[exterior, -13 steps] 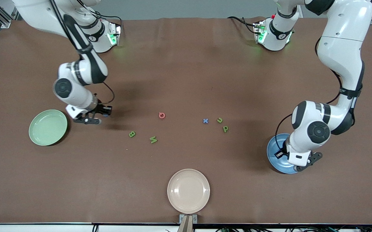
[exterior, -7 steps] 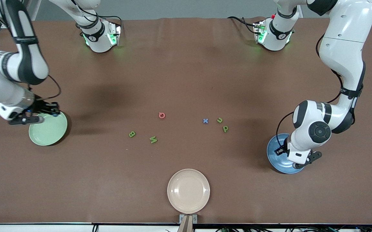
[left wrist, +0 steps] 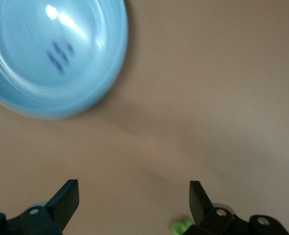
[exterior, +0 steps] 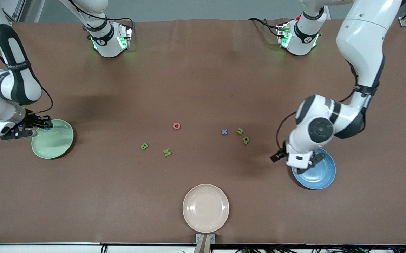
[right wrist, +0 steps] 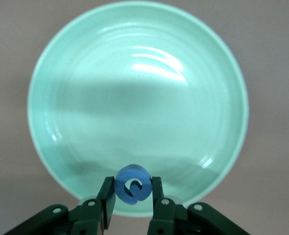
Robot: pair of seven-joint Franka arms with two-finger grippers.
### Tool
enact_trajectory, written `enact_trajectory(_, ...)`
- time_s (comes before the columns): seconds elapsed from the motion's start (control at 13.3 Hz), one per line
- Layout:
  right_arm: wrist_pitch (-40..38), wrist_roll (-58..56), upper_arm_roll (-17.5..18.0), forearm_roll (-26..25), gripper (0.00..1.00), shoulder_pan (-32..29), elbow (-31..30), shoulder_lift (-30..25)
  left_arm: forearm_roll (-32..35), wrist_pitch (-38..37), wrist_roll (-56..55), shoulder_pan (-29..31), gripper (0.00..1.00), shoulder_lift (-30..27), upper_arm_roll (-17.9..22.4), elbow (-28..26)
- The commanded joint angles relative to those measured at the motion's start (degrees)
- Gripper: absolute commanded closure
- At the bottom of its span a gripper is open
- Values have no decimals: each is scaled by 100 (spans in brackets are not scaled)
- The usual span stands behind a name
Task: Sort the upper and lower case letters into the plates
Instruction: 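Move the right gripper to the green B while the left gripper grasps the green d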
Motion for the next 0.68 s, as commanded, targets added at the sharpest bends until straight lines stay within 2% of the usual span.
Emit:
enact_trajectory(0.0,20,-16,123,-68,85,-114,73,189,103,24,-844,-278,3,90,-308,-225)
enact_trajectory(0.08,20,-16,123,-68,84,-123,73,233,120,102,-881,-489,15,186,-308,-312)
enact_trajectory(0.15,20,-16,123,-68,83,-123,56,242,120,268,-899,-596,23,222,-299,-443)
enact_trajectory(0.3,12,-16,123,-68,80,-202,29,295,120,925,-899,-615,24,240,-290,-847)
enact_trajectory(0.38,12,-16,123,-68,75,-211,29,304,129,1364,-899,-615,24,249,-273,-1058)
enact_trajectory(0.53,-50,36,140,-68,8,-158,47,269,583,1772,-890,-588,26,353,-255,-1218)
enact_trajectory(0.6,-59,54,158,-68,7,-123,56,199,882,1773,-899,-597,28,406,-264,-1218)
